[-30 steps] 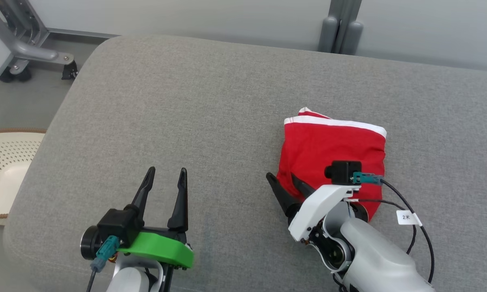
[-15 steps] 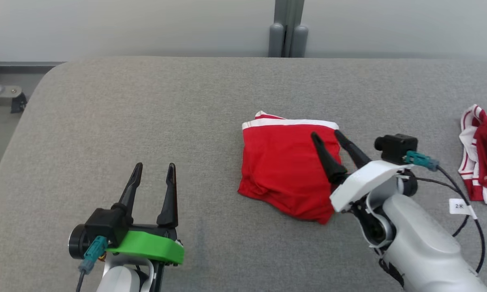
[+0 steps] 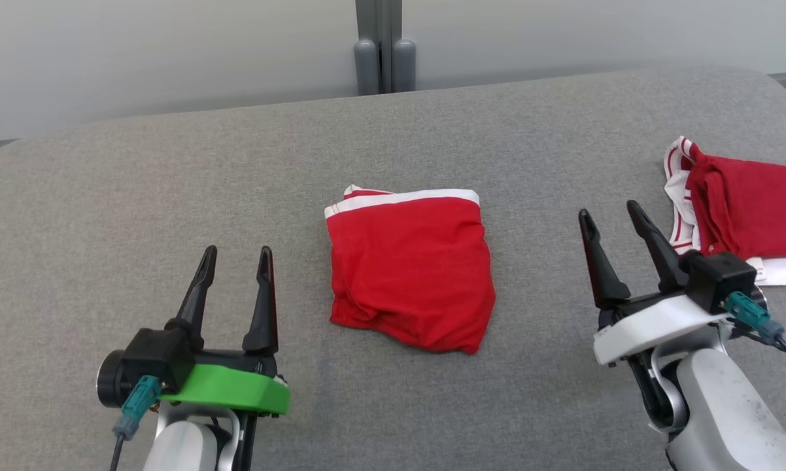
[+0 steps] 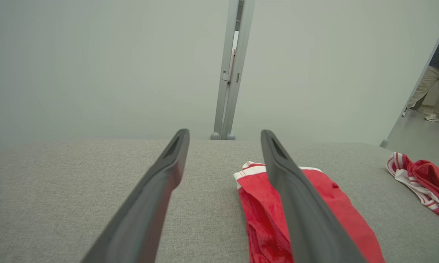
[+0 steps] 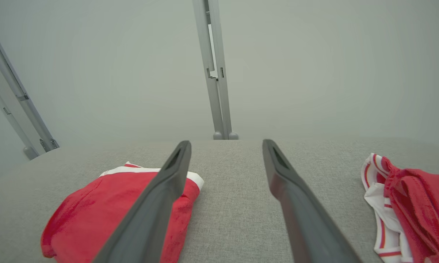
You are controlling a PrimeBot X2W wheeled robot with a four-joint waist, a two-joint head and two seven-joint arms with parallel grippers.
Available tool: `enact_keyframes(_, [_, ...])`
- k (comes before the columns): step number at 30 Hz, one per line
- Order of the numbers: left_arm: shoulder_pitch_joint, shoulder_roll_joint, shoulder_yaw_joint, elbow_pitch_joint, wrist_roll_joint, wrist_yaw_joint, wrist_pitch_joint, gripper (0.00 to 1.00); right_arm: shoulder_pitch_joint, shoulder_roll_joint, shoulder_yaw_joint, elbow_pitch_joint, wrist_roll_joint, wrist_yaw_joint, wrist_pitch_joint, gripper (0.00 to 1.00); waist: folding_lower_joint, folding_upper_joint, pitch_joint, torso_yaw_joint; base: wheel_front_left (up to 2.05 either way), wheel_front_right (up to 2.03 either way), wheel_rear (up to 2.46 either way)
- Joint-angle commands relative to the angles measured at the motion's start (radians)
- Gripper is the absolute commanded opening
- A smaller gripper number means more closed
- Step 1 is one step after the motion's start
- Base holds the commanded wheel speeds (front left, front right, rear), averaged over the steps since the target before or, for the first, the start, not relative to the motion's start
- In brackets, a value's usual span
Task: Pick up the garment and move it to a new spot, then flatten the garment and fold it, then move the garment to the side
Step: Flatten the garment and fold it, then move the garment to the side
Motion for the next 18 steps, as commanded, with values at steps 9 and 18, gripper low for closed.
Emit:
enact_keyframes(9, [0.042, 0.003, 0.013, 0.002, 0.013, 0.002, 0.000, 1.00, 0.112, 0.075, -0.087, -0.108, -0.061, -0.001, -0.007, 1.00, 0.0000, -0.0001, 0.016, -0.027, 0.00, 0.00, 0.00])
enact_keyframes(18, [0.026, 0.003, 0.005, -0.002, 0.009, -0.001, 0.000, 1.00, 0.111, 0.090, -0.090, -0.118, -0.075, -0.001, -0.007, 1.00, 0.0000, -0.0001, 0.020, -0.019, 0.00, 0.00, 0.00])
